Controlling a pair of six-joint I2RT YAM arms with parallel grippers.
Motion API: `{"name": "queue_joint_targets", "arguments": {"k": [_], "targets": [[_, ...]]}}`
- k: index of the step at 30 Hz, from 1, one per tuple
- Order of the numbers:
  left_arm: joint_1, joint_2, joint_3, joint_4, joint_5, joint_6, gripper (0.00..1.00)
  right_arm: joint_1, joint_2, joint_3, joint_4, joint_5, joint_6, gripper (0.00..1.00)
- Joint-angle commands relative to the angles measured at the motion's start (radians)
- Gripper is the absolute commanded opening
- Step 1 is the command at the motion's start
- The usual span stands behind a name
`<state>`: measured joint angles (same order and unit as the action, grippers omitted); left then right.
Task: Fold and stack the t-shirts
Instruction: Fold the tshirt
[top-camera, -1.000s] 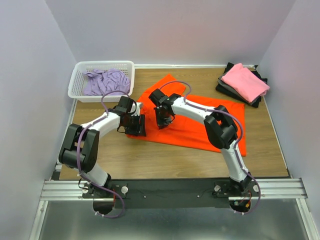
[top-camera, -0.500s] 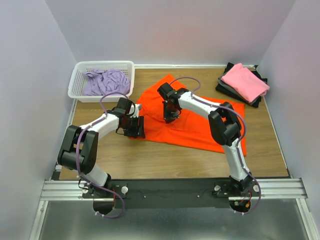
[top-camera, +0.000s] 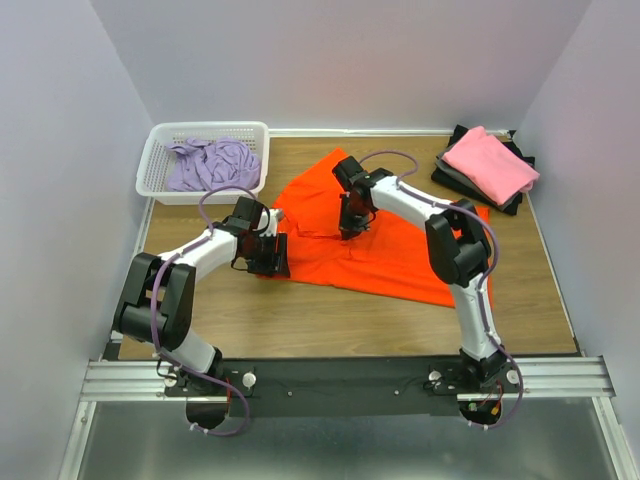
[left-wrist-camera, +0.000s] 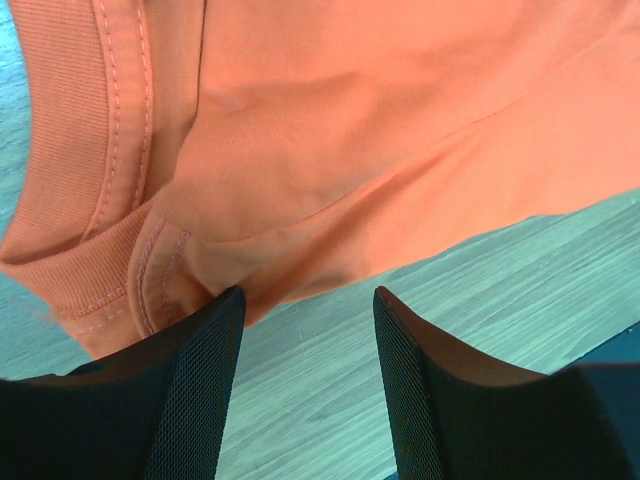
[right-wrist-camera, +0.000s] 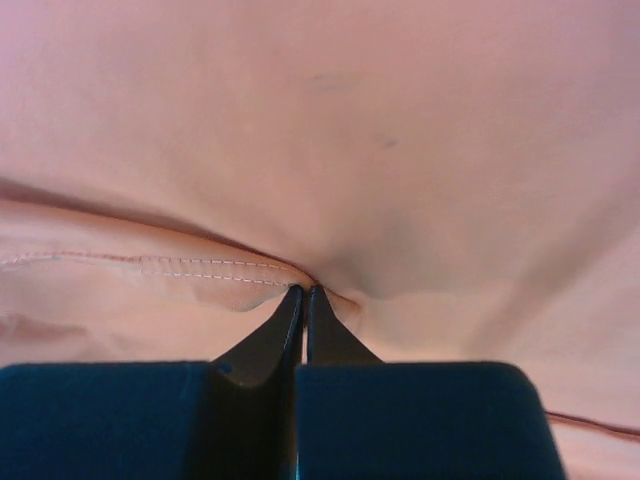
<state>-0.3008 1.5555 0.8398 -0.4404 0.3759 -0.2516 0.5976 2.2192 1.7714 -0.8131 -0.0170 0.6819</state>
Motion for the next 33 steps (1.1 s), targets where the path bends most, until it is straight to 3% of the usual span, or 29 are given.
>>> {"name": "queue_joint_targets", "arguments": {"k": [1, 4, 8, 12, 16, 23, 33], "targets": [[0.005, -0.011, -0.028, -0.021, 0.0, 0.003, 0.63, -0.021, -0.061, -0.027, -0.023, 0.043, 0.028, 0.08], [0.005, -0.009, -0.028, -0.021, 0.0, 0.005, 0.63, -0.036, -0.082, -0.036, -0.023, 0.074, 0.031, 0.09], [0.005, -0.008, -0.028, -0.021, 0.003, 0.006, 0.63, -0.039, -0.108, -0.036, -0.026, 0.115, 0.025, 0.18], [0.005, -0.011, -0.025, -0.024, 0.001, 0.009, 0.63, -0.038, -0.133, -0.029, -0.024, 0.137, 0.005, 0.41], [0.005, -0.017, -0.027, -0.034, -0.003, 0.012, 0.63, -0.036, -0.151, -0.003, -0.02, 0.114, -0.05, 0.55], [0.003, -0.014, -0.031, -0.035, 0.004, 0.018, 0.63, 0.033, -0.066, 0.112, 0.025, -0.083, -0.127, 0.58], [0.005, -0.012, -0.036, -0.034, 0.0, 0.017, 0.63, 0.087, 0.117, 0.261, 0.034, -0.241, -0.137, 0.57]]}}
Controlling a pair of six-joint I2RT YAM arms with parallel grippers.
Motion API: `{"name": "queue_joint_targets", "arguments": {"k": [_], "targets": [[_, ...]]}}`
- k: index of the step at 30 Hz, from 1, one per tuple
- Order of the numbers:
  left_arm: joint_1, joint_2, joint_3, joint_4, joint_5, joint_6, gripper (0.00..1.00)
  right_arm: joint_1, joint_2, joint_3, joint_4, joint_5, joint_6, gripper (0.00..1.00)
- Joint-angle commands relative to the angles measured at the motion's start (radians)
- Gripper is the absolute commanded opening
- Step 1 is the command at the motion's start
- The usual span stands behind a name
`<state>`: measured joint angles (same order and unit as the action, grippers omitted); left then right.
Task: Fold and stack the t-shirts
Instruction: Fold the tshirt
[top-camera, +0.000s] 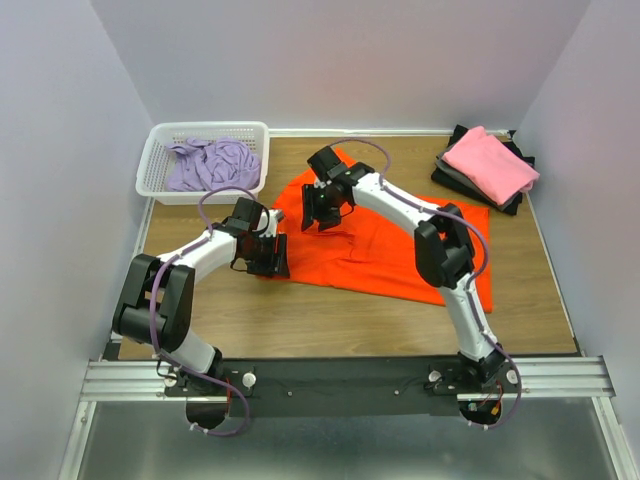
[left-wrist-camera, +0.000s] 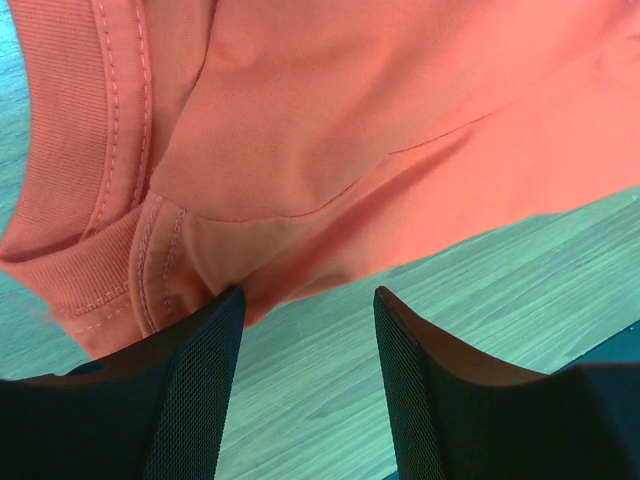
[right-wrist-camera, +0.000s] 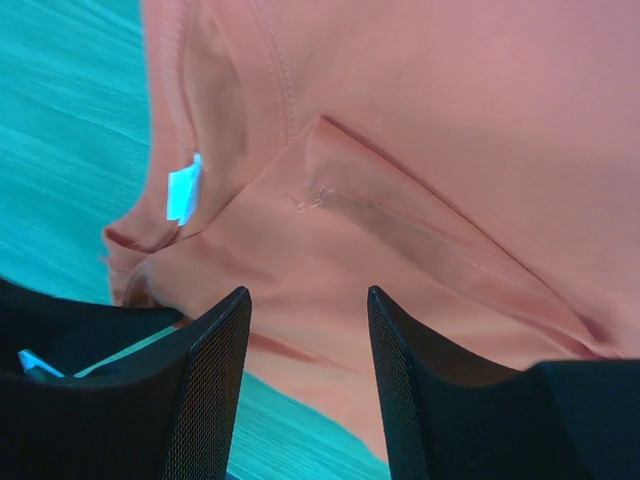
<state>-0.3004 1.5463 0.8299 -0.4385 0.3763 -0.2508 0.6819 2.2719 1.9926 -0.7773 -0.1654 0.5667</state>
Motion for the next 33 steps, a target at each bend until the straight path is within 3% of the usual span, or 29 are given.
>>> {"name": "queue_joint_targets", "arguments": {"k": [1, 7, 22, 33], "targets": [[0.004, -0.002, -0.026, -0.037, 0.001, 0.016, 0.63, 0.004, 0.072, 0.046, -0.002, -0.097, -0.024, 0.57], [0.006, -0.002, -0.025, -0.039, -0.002, 0.016, 0.63, 0.015, 0.118, 0.046, 0.0, -0.099, -0.024, 0.57], [0.004, -0.011, -0.043, -0.046, -0.008, 0.019, 0.63, -0.007, 0.158, 0.075, -0.004, 0.148, 0.051, 0.54], [0.004, -0.018, -0.051, -0.048, -0.008, 0.021, 0.63, -0.067, 0.192, 0.254, 0.0, 0.283, 0.124, 0.53]]}}
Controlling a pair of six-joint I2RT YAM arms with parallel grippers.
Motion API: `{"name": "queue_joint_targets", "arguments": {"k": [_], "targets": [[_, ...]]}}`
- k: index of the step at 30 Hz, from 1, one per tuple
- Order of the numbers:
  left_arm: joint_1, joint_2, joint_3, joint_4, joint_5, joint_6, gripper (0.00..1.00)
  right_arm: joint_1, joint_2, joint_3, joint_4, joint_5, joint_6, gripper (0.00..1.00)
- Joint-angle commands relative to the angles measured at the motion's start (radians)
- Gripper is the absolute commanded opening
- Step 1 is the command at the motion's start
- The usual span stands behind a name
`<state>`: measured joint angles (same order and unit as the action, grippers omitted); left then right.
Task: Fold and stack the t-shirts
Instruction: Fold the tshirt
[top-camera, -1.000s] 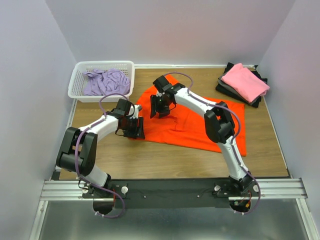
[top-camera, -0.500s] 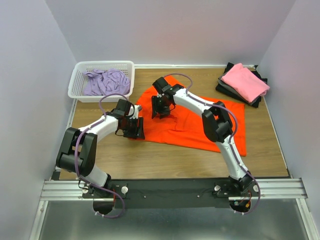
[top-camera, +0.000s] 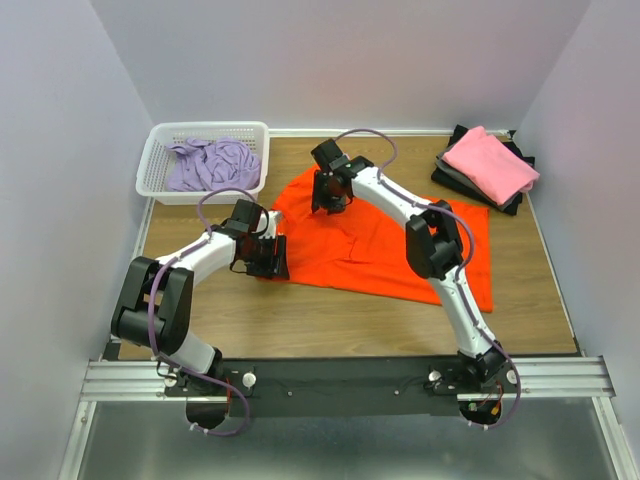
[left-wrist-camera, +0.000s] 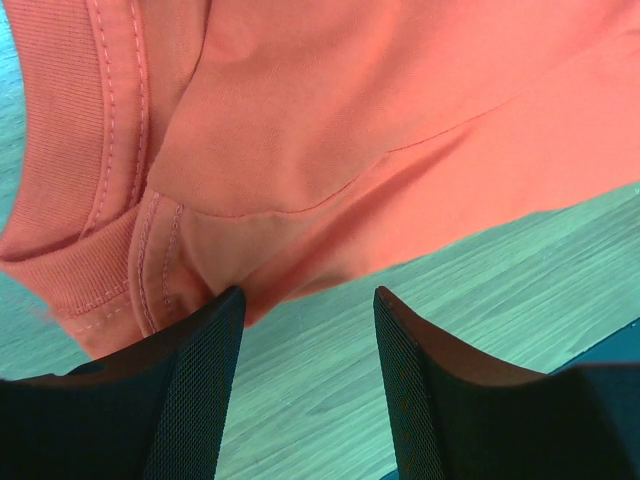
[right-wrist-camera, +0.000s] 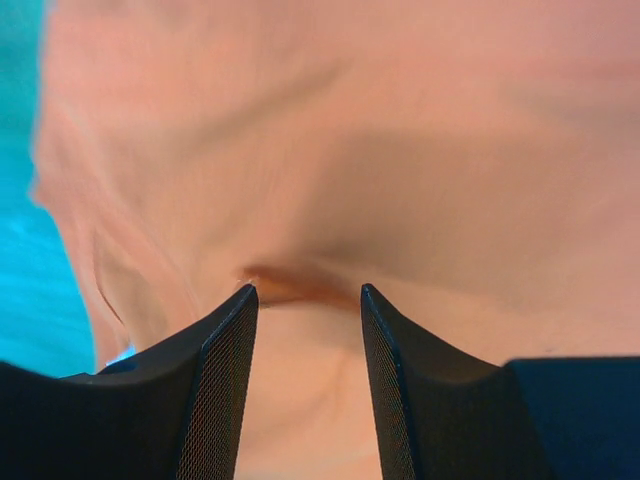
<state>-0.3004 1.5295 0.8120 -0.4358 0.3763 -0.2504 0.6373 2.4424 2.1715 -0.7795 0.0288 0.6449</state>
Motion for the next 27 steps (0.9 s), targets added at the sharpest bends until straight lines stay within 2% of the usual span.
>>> {"name": "queue_joint_targets", "arguments": {"k": [1, 5, 9, 14, 18, 22, 27], "targets": [[0.004, -0.002, -0.033, -0.05, -0.007, 0.022, 0.63, -0.027, 0.021, 0.083, 0.002, 0.091, 0.051, 0.53], [0.004, -0.006, -0.03, -0.053, -0.008, 0.022, 0.63, -0.048, -0.014, 0.09, 0.0, 0.105, 0.055, 0.53], [0.004, -0.035, 0.01, -0.087, -0.03, 0.03, 0.63, -0.085, -0.142, 0.01, 0.0, 0.122, 0.038, 0.54], [0.003, -0.101, 0.137, -0.165, -0.053, 0.023, 0.64, -0.139, -0.366, -0.229, 0.003, 0.132, 0.012, 0.56], [0.003, -0.105, 0.249, -0.187, -0.066, 0.017, 0.64, -0.191, -0.566, -0.555, 0.005, 0.161, 0.002, 0.67], [-0.002, -0.046, 0.334, -0.133, -0.065, 0.011, 0.64, -0.214, -0.756, -0.805, 0.023, 0.166, 0.025, 0.75], [-0.037, 0.041, 0.383, -0.031, -0.062, -0.039, 0.64, -0.223, -0.856, -1.021, 0.075, 0.142, 0.07, 0.81]]}}
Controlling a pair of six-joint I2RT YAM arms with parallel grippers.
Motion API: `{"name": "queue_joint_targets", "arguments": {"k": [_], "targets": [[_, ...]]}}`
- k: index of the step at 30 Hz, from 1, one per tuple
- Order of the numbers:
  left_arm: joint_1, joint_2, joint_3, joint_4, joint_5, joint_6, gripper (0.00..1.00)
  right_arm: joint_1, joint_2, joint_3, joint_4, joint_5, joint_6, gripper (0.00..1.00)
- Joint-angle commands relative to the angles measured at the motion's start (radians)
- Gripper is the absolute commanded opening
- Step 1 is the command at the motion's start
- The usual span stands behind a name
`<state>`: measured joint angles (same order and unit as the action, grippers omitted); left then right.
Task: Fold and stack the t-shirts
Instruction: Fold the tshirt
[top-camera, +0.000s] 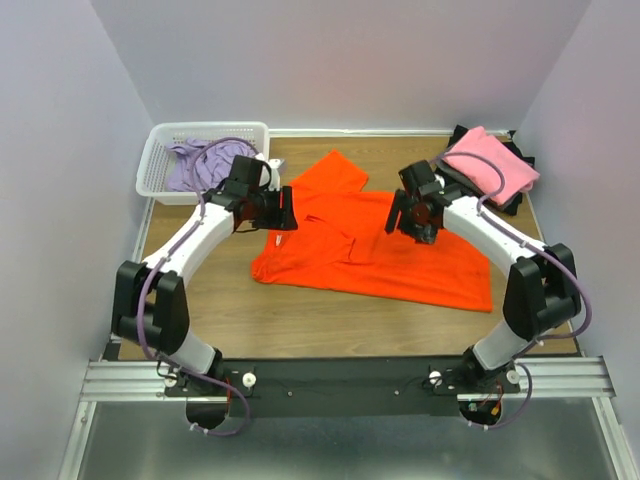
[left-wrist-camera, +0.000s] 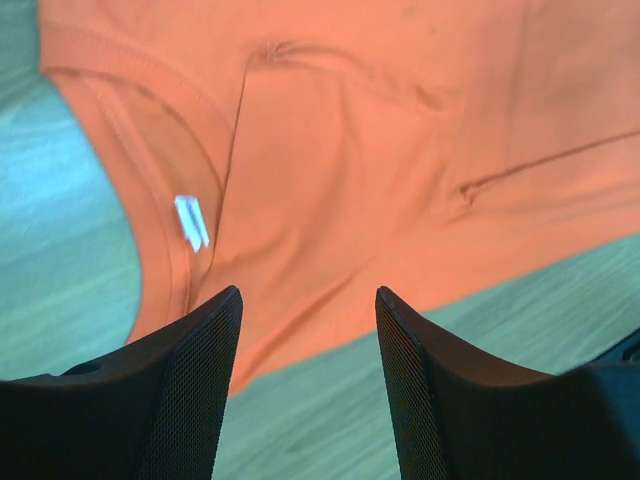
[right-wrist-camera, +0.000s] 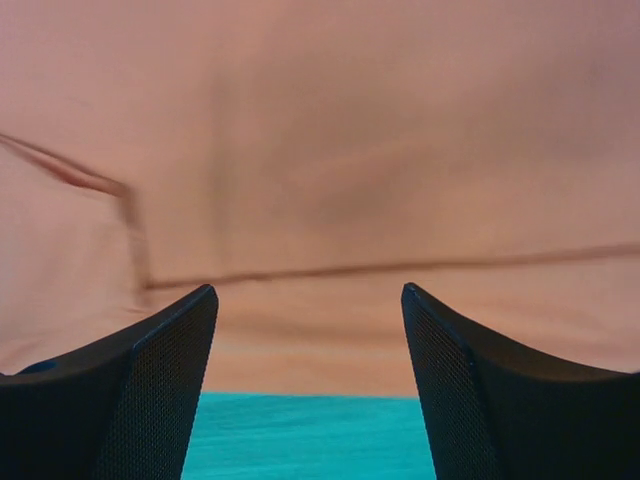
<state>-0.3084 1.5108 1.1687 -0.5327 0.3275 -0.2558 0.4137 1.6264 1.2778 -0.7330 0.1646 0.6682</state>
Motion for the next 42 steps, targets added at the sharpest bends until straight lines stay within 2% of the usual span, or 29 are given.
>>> {"name": "queue_joint_targets", "arguments": {"k": [1, 6, 10, 16, 24, 31, 42], "targets": [[-0.038, 0.089, 0.032, 0.103, -0.016, -0.049, 0.64, 0.002, -0.054, -0.155, 0.061, 0.004, 0.057, 0.83], [-0.106, 0.184, 0.075, 0.209, -0.007, -0.072, 0.64, 0.0, -0.102, -0.317, 0.17, 0.004, 0.1, 0.85], [-0.149, 0.248, 0.085, 0.313, 0.016, -0.077, 0.63, 0.0, -0.103, -0.373, 0.218, 0.026, 0.131, 0.86], [-0.152, 0.315, 0.027, 0.394, 0.039, -0.094, 0.63, 0.002, -0.114, -0.437, 0.237, 0.059, 0.168, 0.86], [-0.152, 0.31, -0.121, 0.477, 0.015, -0.128, 0.63, 0.0, -0.125, -0.524, 0.251, 0.046, 0.215, 0.86], [-0.155, 0.289, -0.23, 0.55, -0.025, -0.18, 0.63, 0.0, -0.161, -0.613, 0.247, -0.06, 0.26, 0.86], [-0.167, 0.169, -0.408, 0.559, -0.093, -0.253, 0.63, 0.002, -0.374, -0.742, 0.176, -0.223, 0.347, 0.84]]}}
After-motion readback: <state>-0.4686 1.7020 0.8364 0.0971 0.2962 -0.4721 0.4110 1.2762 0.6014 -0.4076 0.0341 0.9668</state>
